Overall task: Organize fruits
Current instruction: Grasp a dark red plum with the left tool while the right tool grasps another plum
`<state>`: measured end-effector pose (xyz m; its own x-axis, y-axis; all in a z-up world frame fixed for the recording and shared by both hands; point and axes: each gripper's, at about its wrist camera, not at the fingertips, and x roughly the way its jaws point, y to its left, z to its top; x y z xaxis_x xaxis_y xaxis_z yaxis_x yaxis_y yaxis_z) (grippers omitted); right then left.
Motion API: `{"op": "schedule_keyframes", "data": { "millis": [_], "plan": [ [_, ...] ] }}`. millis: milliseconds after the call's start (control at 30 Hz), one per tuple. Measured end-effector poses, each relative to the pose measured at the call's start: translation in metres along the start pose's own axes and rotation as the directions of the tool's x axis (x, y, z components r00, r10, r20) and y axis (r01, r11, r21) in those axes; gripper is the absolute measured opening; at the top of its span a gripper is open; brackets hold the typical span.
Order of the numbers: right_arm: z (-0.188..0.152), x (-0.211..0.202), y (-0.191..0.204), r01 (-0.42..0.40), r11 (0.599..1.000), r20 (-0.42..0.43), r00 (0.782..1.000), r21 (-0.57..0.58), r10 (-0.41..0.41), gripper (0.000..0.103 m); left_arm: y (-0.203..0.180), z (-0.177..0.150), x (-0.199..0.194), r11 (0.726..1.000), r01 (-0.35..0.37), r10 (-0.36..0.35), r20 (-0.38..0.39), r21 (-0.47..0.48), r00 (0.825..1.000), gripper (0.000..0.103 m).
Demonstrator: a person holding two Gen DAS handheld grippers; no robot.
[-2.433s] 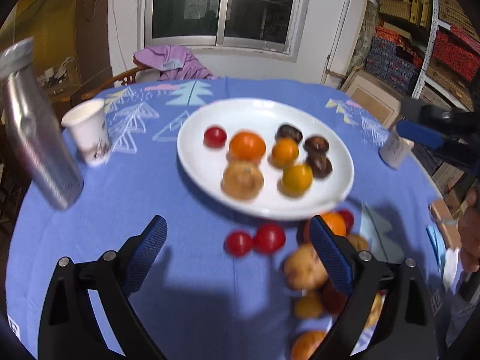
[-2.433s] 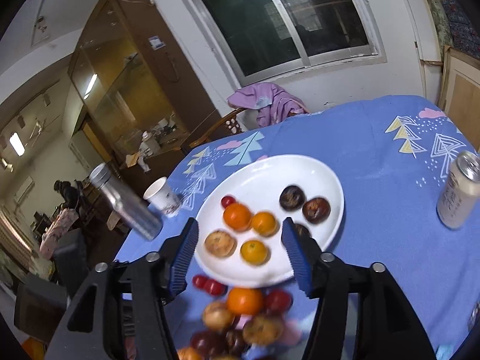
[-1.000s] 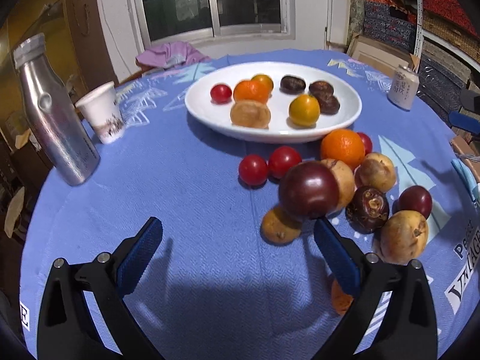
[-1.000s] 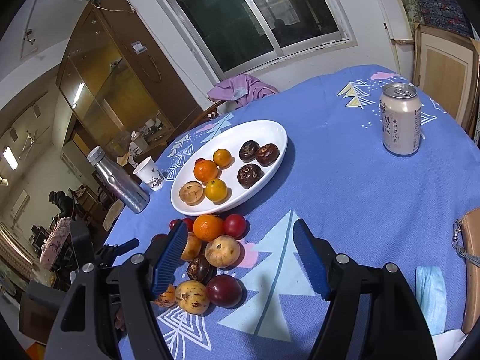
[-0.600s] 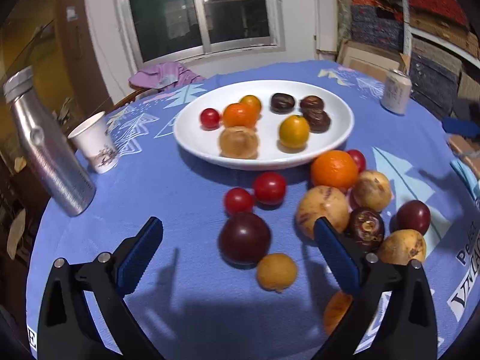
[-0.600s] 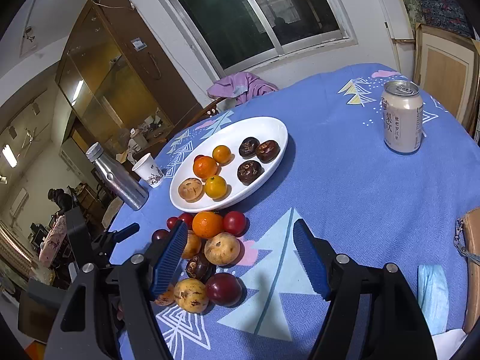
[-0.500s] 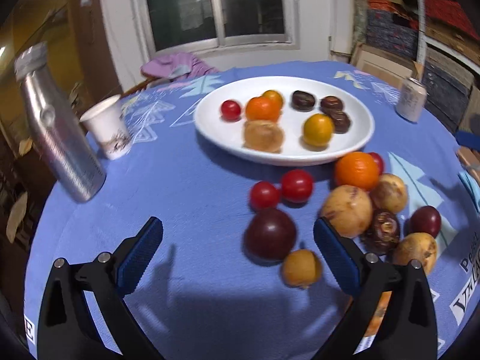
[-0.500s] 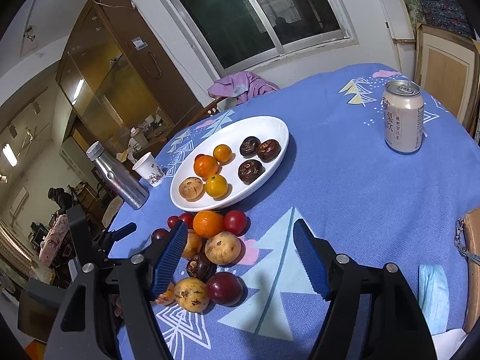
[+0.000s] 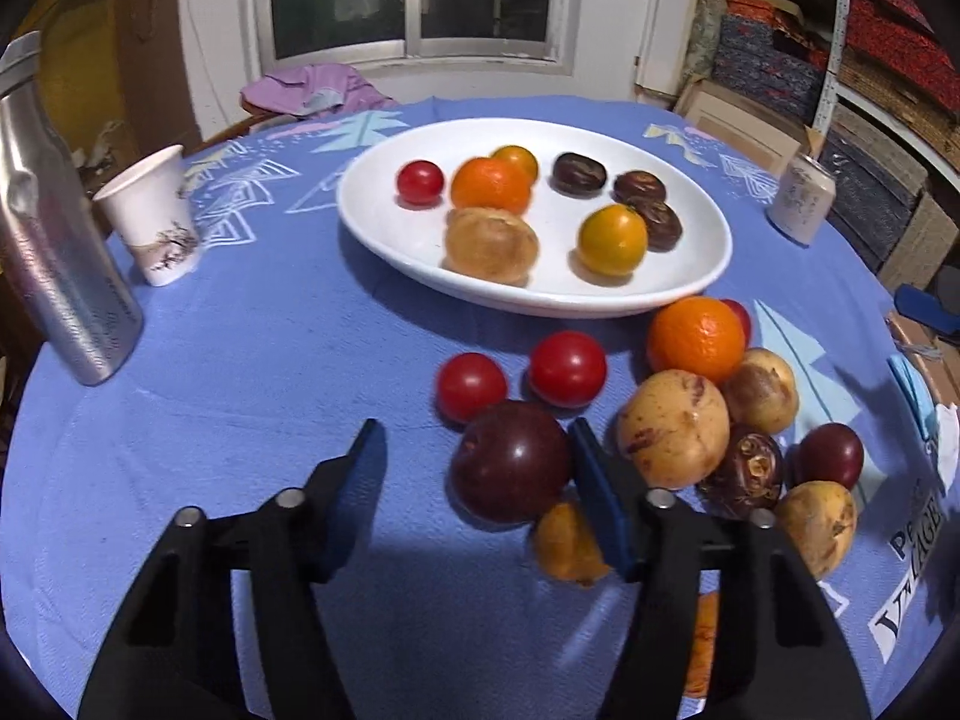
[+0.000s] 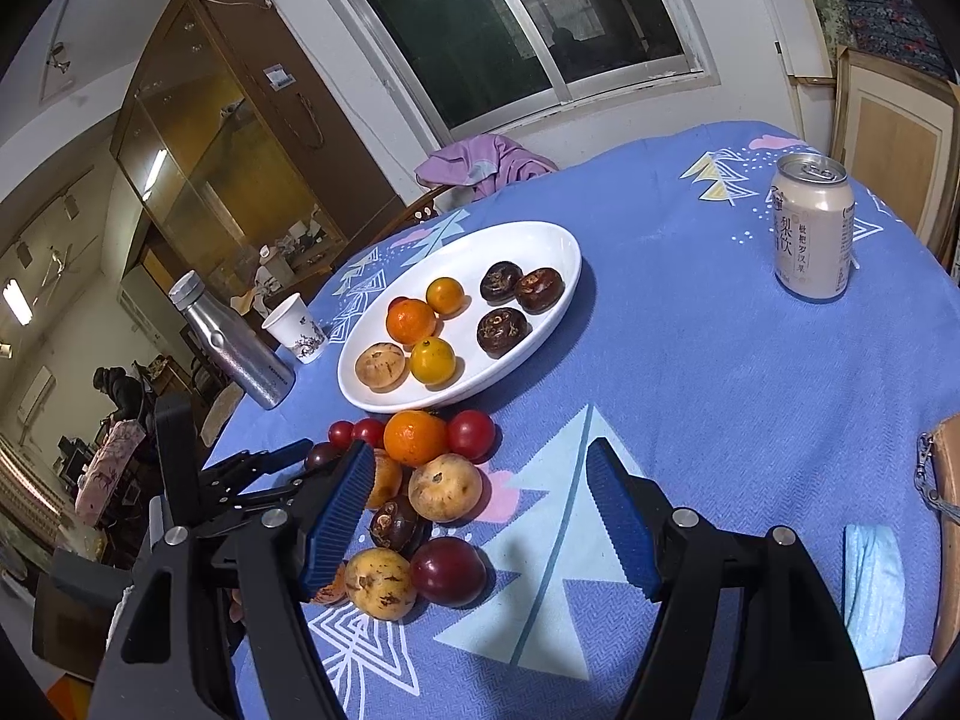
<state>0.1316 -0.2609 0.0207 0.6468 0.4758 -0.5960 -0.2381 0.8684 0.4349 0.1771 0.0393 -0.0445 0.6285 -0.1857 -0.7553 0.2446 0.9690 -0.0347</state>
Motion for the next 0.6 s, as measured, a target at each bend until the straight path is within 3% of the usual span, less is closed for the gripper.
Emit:
{"op": "schedule_keyframes", "data": {
  "millis": [233, 300, 433, 500, 600],
  "plan": [
    [-0.002, 0.006, 0.002, -0.002, 1.000, -0.025, 1.000, -0.010, 0.001, 0.074, -0.001, 0.000, 0.005, 0.999, 0.039, -0.039, -0.014, -0.014, 0.999, 0.050],
    [-0.003, 0.008, 0.002, -0.001, 1.000, -0.038, 0.999, -0.014, 0.001, 0.074, 0.001, -0.001, 0.003, 0.998, 0.048, -0.048, -0.011, -0.032, 0.999, 0.044],
    [-0.010, 0.024, 0.005, -0.013, 0.999, -0.120, 0.993, -0.037, 0.008, 0.074, 0.011, -0.006, -0.003, 0.994, 0.073, -0.074, -0.012, -0.083, 0.997, 0.038],
    [-0.014, 0.031, 0.007, -0.007, 0.998, -0.152, 0.988, -0.061, -0.002, 0.070, 0.018, -0.008, -0.007, 0.989, 0.083, -0.084, -0.010, -0.120, 0.996, 0.038],
    [-0.022, 0.039, 0.012, -0.033, 0.995, -0.212, 0.977, -0.090, 0.014, 0.056, 0.024, -0.011, -0.008, 0.986, 0.082, -0.084, -0.011, -0.146, 0.996, 0.038]
  ]
}}
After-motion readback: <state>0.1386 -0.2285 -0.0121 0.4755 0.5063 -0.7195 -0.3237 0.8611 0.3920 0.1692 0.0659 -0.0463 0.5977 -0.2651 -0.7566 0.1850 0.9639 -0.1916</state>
